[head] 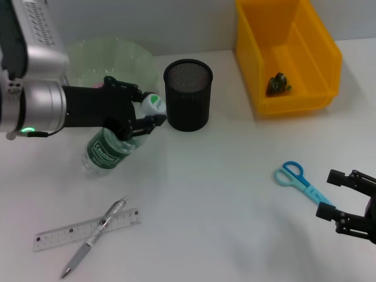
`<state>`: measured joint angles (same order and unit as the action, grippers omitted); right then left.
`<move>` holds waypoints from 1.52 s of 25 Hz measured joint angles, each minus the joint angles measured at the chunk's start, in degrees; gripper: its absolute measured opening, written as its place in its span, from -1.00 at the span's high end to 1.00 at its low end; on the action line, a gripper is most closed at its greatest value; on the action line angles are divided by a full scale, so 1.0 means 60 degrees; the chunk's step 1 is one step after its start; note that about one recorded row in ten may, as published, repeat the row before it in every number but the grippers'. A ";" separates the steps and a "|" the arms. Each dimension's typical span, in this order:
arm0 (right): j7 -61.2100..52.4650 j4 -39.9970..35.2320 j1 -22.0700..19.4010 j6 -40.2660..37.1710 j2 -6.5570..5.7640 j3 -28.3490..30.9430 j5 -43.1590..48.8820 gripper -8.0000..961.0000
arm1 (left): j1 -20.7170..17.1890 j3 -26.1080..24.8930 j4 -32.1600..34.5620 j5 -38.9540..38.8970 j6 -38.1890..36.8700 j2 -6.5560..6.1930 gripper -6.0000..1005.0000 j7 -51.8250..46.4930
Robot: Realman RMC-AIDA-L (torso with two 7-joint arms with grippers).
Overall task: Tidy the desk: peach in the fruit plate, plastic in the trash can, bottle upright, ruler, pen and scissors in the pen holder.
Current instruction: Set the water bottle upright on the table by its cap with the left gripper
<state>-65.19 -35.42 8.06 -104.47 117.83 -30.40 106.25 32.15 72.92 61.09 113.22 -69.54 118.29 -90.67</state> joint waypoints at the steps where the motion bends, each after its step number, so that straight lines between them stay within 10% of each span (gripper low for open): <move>1: -0.0012 0.0000 0.0006 -0.0002 0.0004 -0.0001 0.0000 -0.75 | -0.0077 -0.0202 0.0002 -0.0166 -0.0084 0.0004 0.11 0.0017; 38: -0.0091 -0.0001 0.0078 0.0048 0.0018 -0.0030 0.0127 -0.75 | -0.0732 -0.1229 -0.0930 -0.2169 0.0091 -0.0002 0.09 0.0361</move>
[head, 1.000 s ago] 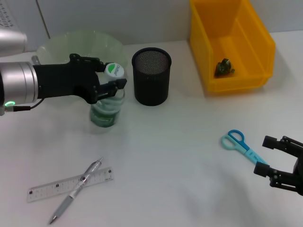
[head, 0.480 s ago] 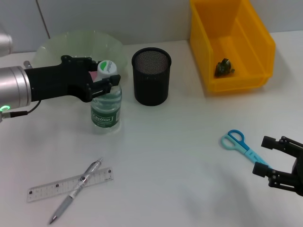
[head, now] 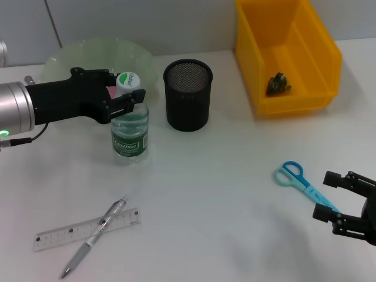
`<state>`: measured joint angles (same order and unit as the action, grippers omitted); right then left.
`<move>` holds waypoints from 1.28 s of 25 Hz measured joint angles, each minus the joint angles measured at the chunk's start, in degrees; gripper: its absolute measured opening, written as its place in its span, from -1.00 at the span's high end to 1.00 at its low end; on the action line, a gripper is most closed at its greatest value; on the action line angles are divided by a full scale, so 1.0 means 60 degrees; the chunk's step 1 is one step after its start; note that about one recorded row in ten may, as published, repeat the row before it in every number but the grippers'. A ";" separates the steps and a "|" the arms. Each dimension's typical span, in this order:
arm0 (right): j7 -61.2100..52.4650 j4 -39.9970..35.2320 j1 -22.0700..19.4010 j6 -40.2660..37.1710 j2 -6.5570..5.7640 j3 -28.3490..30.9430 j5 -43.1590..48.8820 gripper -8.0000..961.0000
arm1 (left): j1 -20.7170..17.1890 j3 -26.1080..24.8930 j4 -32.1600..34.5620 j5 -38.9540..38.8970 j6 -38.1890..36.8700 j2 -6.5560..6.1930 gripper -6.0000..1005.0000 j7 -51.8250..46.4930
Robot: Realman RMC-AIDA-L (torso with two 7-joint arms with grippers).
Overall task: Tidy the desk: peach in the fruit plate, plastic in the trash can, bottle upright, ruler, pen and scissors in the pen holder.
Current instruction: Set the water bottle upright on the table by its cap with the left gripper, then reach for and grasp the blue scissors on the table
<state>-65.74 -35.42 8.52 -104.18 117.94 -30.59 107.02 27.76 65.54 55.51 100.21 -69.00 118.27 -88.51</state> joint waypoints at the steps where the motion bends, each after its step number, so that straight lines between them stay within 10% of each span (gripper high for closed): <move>1: 0.0000 0.0000 0.0000 -0.0002 0.0000 0.0000 0.0003 -0.75 | 0.0014 -0.0002 -0.0028 0.0000 0.0010 -0.0003 0.09 0.0000; 16: 0.0000 0.0000 0.0014 -0.0004 0.0008 0.0003 0.0110 -0.75 | 0.0046 -0.0005 -0.0057 -0.0053 -0.0017 -0.0003 0.09 -0.0023; 32: -0.0147 -0.0049 0.0007 -0.0123 -0.0004 0.0382 0.0051 -0.75 | -0.0770 -0.0933 0.1461 -0.0273 -0.1084 0.0003 -0.59 0.0064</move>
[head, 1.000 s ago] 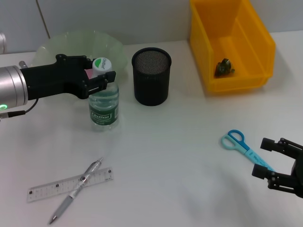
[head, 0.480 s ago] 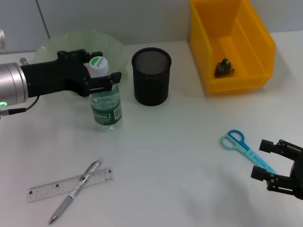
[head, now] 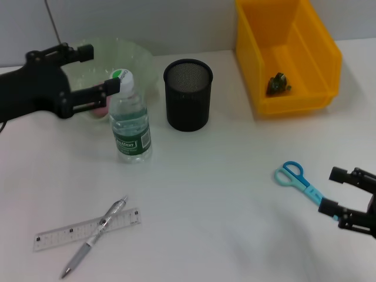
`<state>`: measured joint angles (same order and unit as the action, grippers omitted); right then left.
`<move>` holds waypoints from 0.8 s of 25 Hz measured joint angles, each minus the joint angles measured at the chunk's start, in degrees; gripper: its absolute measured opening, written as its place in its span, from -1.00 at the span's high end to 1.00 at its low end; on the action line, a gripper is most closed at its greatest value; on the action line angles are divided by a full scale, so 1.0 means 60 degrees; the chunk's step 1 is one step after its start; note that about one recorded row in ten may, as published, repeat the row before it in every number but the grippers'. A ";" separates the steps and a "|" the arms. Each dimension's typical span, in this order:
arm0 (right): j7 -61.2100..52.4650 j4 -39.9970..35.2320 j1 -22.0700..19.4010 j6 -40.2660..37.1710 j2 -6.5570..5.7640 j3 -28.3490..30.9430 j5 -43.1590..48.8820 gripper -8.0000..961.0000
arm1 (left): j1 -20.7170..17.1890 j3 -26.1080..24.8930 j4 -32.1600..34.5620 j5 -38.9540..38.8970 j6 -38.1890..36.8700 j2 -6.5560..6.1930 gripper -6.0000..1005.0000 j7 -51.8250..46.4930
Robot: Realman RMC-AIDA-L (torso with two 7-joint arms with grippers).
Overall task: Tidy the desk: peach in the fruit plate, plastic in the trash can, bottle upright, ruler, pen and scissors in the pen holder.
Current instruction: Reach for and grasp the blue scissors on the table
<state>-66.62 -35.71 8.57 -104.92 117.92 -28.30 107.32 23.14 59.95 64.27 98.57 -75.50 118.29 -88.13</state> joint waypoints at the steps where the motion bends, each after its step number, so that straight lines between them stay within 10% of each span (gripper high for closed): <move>1: -0.0100 -0.0039 0.0018 -0.0030 -0.0008 0.0062 -0.0001 -0.75 | -0.0561 -0.0149 -0.0171 -0.1186 -0.0804 0.0016 -0.59 0.1108; 12: -0.6317 -0.5733 0.0471 -0.0705 0.0144 -0.0244 0.0623 -0.75 | -0.1081 0.0055 -0.3251 -0.2660 -0.3324 -0.0014 -0.58 0.5170; 20: -1.2048 -0.9432 0.2552 -0.1054 -0.0175 -0.2039 0.4994 -0.75 | -0.0426 0.0408 -0.5803 -0.2327 -0.2745 0.0018 -0.58 0.6639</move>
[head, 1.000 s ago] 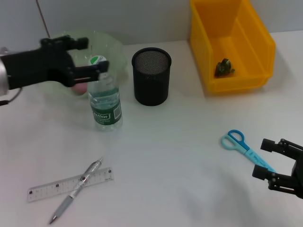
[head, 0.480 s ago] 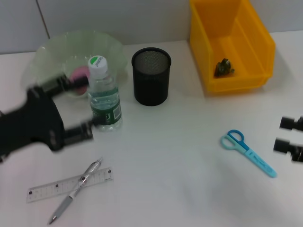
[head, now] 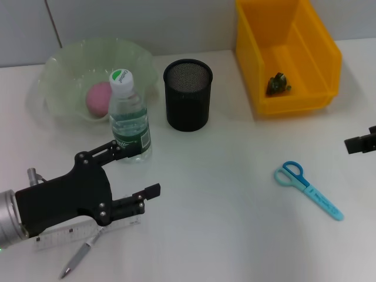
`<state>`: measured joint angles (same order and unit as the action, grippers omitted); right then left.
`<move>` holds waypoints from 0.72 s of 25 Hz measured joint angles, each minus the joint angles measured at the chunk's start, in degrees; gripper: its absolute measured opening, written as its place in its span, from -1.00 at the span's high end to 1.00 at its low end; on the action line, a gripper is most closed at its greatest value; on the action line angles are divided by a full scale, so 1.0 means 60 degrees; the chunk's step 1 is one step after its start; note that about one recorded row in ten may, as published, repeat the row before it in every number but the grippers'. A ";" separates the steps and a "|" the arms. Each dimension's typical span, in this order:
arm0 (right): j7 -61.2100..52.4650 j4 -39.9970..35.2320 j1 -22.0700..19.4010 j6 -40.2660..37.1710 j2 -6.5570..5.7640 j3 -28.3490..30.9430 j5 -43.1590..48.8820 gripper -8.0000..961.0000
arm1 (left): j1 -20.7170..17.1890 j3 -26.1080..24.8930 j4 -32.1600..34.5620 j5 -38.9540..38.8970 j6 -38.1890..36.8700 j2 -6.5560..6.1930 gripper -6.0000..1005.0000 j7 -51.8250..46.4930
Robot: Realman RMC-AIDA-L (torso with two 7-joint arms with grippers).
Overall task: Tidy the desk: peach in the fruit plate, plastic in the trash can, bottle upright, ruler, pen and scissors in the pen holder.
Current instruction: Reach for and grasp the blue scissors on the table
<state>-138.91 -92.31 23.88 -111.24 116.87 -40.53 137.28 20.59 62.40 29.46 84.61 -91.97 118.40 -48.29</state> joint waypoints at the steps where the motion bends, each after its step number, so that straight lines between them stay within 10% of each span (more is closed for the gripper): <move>1: -0.0324 -0.0046 0.0246 -0.0075 -0.0060 -0.0378 0.0446 -0.74 | 0.0000 0.0000 0.0000 0.0000 0.0000 0.0000 -0.58 0.0000; 9: -0.1494 0.0577 0.2047 -0.0653 0.0098 -0.2709 0.3488 -0.74 | 0.0316 0.0114 -0.0606 -0.0001 0.0667 0.0031 -0.57 0.0185; 18: -0.1724 0.2037 0.2640 -0.0009 0.0323 -0.3113 0.4018 -0.74 | 0.0421 0.0095 -0.0808 -0.0061 0.0790 0.0040 -0.57 0.0447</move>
<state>-149.26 -80.08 39.72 -111.30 118.81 -59.21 161.39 23.12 62.97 24.61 84.24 -87.23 118.64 -45.61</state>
